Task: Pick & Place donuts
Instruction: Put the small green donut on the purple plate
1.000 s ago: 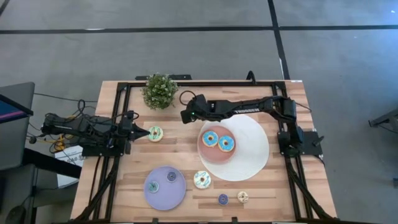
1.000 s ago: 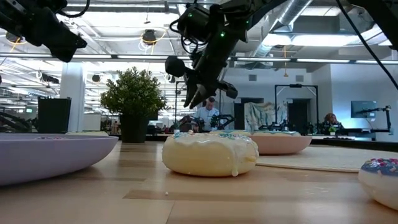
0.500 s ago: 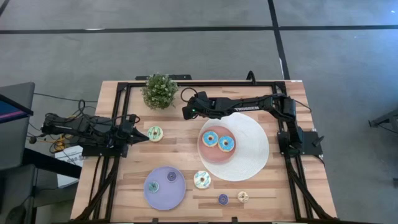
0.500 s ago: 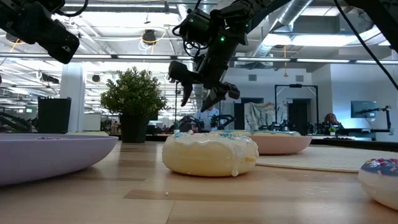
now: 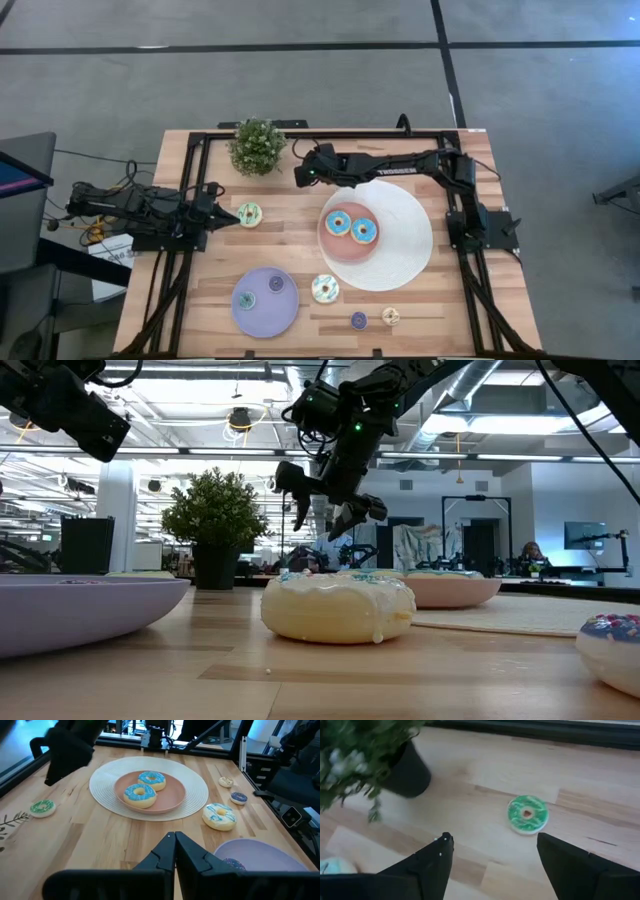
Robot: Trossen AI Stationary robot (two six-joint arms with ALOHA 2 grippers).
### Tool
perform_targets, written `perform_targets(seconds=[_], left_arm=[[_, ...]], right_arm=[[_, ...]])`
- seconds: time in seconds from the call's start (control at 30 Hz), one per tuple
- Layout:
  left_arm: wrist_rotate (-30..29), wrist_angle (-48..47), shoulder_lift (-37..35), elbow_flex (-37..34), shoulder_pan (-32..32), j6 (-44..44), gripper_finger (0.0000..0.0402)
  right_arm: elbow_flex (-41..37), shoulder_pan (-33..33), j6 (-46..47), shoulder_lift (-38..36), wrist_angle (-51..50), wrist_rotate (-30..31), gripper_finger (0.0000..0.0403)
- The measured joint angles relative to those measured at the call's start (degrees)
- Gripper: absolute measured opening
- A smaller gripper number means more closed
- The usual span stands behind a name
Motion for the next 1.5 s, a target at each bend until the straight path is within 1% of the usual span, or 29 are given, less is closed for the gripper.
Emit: perform_targets(seconds=[0.1,0.23,0.33,0.4,0.47,0.53,0.57,0.6,0.67,0.83,0.93,1.1,1.2,1.3,1.5], left_arm=[[-0.02,0.0,0.0,0.0,0.02,0.15,0.0],[-0.04,0.0,0.0,0.0,0.0,0.17,0.0],[-0.02,-0.02,0.0,0.0,0.02,0.17,0.0],[-0.02,-0.04,0.0,0.0,0.0,0.17,0.0],[0.03,-0.11,0.0,0.0,0.0,0.17,0.0],[0.18,-0.22,-0.01,0.0,0.02,0.17,0.0],[0.33,-0.25,0.0,0.0,0.02,0.17,0.0],[0.35,-0.34,-0.01,0.0,0.0,0.16,0.0],[0.36,-0.42,-0.02,0.0,0.0,-0.11,0.0],[0.84,-0.94,0.0,0.0,-0.04,-0.29,0.0],[0.92,-0.99,0.0,0.0,-0.04,-0.48,0.0],[0.9,-1.09,0.0,0.0,-0.04,-0.55,0.0],[0.88,-1.16,0.0,0.0,-0.04,-0.57,0.0],[0.86,-1.25,0.0,0.0,-0.04,-0.59,0.0],[0.03,-1.29,0.0,0.0,-0.04,-0.71,0.0]], right_arm=[[0.0,-0.8,2.38,0.0,-1.53,0.04,0.0278],[0.0,-1.98,2.78,0.0,-3.44,0.02,0.0278],[0.0,-3.15,6.84,0.13,-7.5,0.01,0.0278],[0.12,-3.85,9.1,1.83,-7.82,-0.01,0.0279],[-0.33,-4.83,9.99,2.93,-9.09,-3.12,0.0279],[0.5,-5.05,10.1,5.12,-4.65,-5.39,0.0279],[0.52,-5.07,10.08,5.82,-4.57,-6.71,0.0279],[0.31,-4.98,10.01,6.43,-6.3,-7.52,0.0279],[1.13,-4.86,10.1,8.86,-4.58,-7.8,0.0279],[4.07,-4.33,6.42,11.64,-5.22,-7.37,0.0279],[6.82,-3.86,3.72,13.86,-6.11,-4.56,0.0279],[10.67,-3.63,1.98,16.62,-7.48,-2.79,0.0279],[11.17,-3.78,2.04,16.73,-7.77,-2.64,0.0279],[11.15,-3.85,2.19,16.9,-7.19,-0.57,0.0279],[11.15,-4.45,2.41,16.9,-6.73,-1.65,0.0279]])
